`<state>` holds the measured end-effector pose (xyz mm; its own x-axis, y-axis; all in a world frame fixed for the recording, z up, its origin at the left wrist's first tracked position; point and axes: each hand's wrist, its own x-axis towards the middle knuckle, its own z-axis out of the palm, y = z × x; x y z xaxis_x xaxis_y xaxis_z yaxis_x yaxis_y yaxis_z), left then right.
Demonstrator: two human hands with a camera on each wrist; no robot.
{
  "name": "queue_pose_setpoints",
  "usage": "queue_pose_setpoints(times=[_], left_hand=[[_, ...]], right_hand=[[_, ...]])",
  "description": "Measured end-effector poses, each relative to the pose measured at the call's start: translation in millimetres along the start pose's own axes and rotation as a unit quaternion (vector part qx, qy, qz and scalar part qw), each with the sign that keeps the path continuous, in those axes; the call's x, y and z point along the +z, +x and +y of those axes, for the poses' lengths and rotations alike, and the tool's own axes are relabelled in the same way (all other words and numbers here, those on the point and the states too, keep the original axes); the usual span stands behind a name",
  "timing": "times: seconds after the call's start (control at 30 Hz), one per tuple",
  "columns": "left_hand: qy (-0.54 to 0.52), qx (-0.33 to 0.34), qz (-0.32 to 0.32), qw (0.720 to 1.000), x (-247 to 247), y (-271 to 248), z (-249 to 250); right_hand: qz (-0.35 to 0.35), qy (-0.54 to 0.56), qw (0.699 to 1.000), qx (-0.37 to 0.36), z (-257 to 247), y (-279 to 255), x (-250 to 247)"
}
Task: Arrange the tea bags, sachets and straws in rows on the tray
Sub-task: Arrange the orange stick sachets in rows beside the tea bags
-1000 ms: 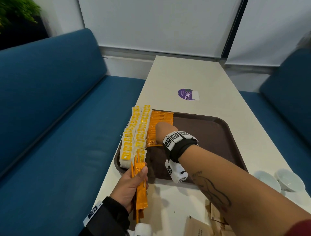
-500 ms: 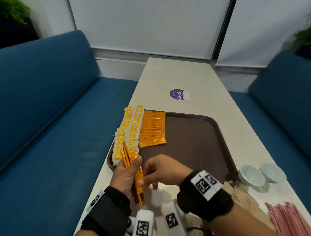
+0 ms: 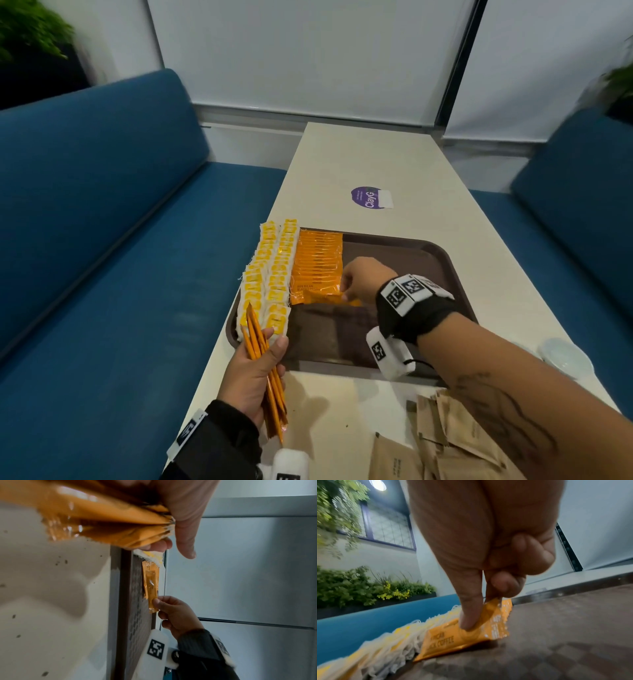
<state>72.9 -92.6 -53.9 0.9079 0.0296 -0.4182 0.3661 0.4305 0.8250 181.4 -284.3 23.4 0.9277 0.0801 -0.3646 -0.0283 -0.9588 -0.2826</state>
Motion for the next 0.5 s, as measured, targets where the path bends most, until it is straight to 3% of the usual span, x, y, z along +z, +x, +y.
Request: queue_pose_setpoints(times=[0.2,0.5], left_hand=[[0.004,0.005,0.009,1.0,-3,-1,1],[0.026,0.012,0.016,0.999,-2,0,0]], right_hand=[[-0.046,-0.067,0.997,0.012,-15,38,12],[0.006,-0.082,0.996,0.025,-19,52,18]])
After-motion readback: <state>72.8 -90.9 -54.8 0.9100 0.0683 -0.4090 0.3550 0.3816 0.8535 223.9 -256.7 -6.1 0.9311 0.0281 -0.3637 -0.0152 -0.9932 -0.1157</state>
